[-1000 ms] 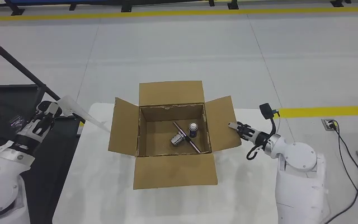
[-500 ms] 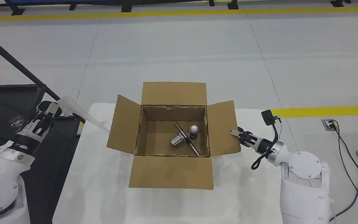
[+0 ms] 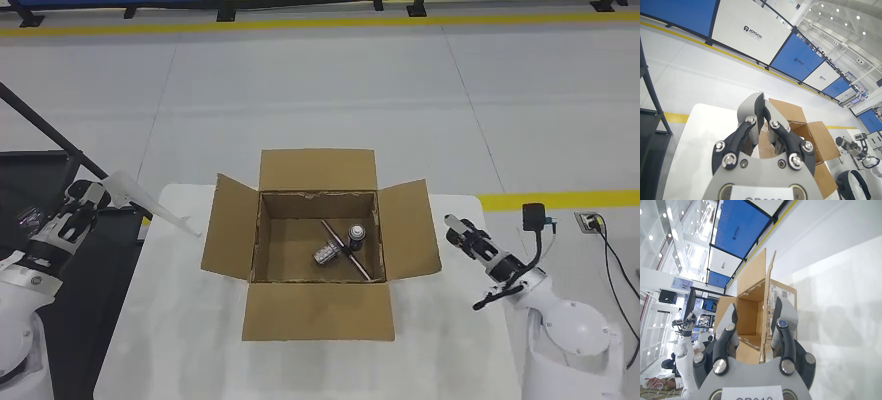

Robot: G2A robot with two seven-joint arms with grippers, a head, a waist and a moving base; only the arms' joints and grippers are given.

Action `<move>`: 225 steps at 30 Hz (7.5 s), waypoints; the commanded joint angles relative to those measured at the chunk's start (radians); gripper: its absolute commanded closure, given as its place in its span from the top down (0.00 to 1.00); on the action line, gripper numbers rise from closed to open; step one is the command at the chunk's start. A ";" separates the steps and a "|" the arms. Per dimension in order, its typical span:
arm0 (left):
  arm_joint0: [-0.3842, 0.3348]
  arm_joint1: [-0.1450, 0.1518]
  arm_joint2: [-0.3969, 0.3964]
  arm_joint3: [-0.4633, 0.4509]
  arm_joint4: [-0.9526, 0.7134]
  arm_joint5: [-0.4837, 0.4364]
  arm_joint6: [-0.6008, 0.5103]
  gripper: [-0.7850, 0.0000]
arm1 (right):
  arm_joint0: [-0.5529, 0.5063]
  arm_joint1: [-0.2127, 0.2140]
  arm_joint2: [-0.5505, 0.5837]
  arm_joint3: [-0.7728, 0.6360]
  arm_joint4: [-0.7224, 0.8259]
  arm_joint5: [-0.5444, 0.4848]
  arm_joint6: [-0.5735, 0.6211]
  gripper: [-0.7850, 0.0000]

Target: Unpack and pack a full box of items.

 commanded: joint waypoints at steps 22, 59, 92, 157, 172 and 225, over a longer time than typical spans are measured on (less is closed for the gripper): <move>0.000 0.000 0.000 0.000 0.000 0.000 0.000 0.00 | 0.451 0.000 -0.641 0.357 -0.564 -0.021 0.135 1.00; 0.000 0.000 0.000 0.000 0.000 0.000 0.000 0.00 | 0.891 -0.076 -0.971 1.124 -0.746 -0.270 0.104 1.00; 0.000 0.000 0.000 0.000 0.000 0.000 0.000 0.00 | 1.002 -0.160 -1.077 1.364 -0.747 -0.229 0.076 0.00; 0.000 0.000 0.000 0.000 0.000 0.000 0.000 0.00 | 0.415 0.108 -0.255 0.555 -1.034 0.325 0.306 0.47; 0.000 0.000 0.000 0.000 0.000 0.000 0.000 0.00 | 0.303 0.109 -0.253 0.197 -1.054 0.577 0.192 1.00; 0.000 0.000 0.000 0.000 0.000 0.000 0.000 0.00 | 0.942 -0.188 -1.069 1.369 -0.466 0.009 0.003 0.40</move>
